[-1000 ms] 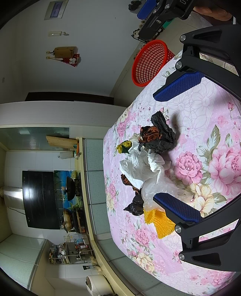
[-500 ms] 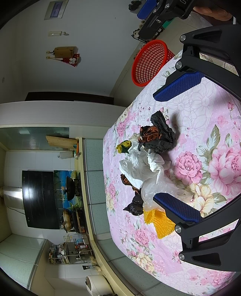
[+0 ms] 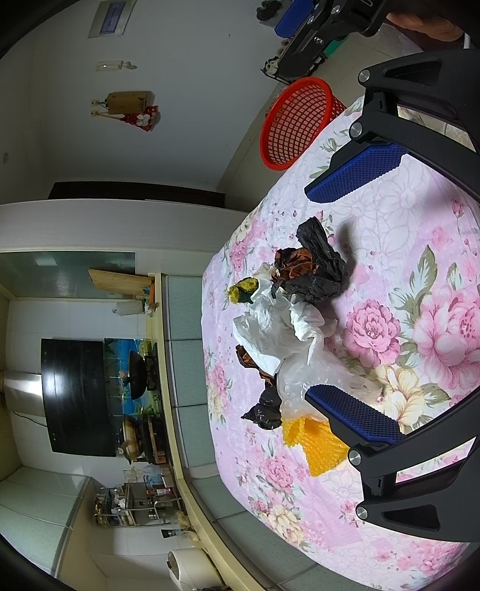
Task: Collect trash
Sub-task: 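Grasp the clear plastic bag with the left tool while the right tool reaches the black bag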
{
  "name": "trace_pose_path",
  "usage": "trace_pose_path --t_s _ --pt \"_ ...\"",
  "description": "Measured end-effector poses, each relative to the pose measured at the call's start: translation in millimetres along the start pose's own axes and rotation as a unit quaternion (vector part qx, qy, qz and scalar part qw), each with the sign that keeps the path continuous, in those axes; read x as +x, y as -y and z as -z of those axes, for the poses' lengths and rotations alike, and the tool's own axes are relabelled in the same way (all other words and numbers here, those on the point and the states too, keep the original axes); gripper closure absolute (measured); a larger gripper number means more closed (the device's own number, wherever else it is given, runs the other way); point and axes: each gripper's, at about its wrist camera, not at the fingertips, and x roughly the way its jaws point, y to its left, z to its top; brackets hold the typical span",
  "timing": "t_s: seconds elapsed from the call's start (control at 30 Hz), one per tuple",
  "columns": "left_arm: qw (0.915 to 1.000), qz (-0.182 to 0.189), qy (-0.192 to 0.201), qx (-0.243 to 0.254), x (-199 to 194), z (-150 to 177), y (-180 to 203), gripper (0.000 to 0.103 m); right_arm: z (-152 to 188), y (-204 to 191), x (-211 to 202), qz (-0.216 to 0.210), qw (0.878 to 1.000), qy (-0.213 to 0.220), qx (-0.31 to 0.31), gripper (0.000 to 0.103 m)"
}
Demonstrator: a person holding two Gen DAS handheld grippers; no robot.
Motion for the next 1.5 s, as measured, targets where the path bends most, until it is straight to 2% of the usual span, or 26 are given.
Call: trace_pose_path --t_s 0.5,0.7,0.9,1.23,1.37,1.43,1.5 --pt "0.9997 -0.011 -0.016 -0.012 8 2 -12 0.007 6 -8 8 -0.009 1.0 -0.018 -0.01 0.007" --pt "0.9993 -0.024 -0.027 -0.013 12 4 -21 0.007 6 -13 31 -0.027 0.998 -0.061 -0.011 0.007" --pt "0.997 -0.053 -0.034 -0.045 16 -3 -62 0.007 16 -20 61 -0.037 0.993 -0.11 -0.016 0.007" --pt "0.9884 -0.102 -0.042 -0.105 19 -12 -136 0.007 36 -26 106 -0.047 0.981 -0.188 -0.034 0.007" --pt "0.9897 -0.083 -0.049 -0.105 23 -10 -142 0.007 39 -25 119 -0.057 0.976 -0.21 -0.032 0.007" --pt "0.9927 -0.059 -0.05 -0.093 25 -9 -133 0.007 43 -24 125 -0.059 0.973 -0.221 -0.032 0.007" --pt "0.9947 -0.05 -0.052 -0.073 29 -7 -120 0.007 48 -25 126 -0.057 0.973 -0.22 -0.043 0.007"
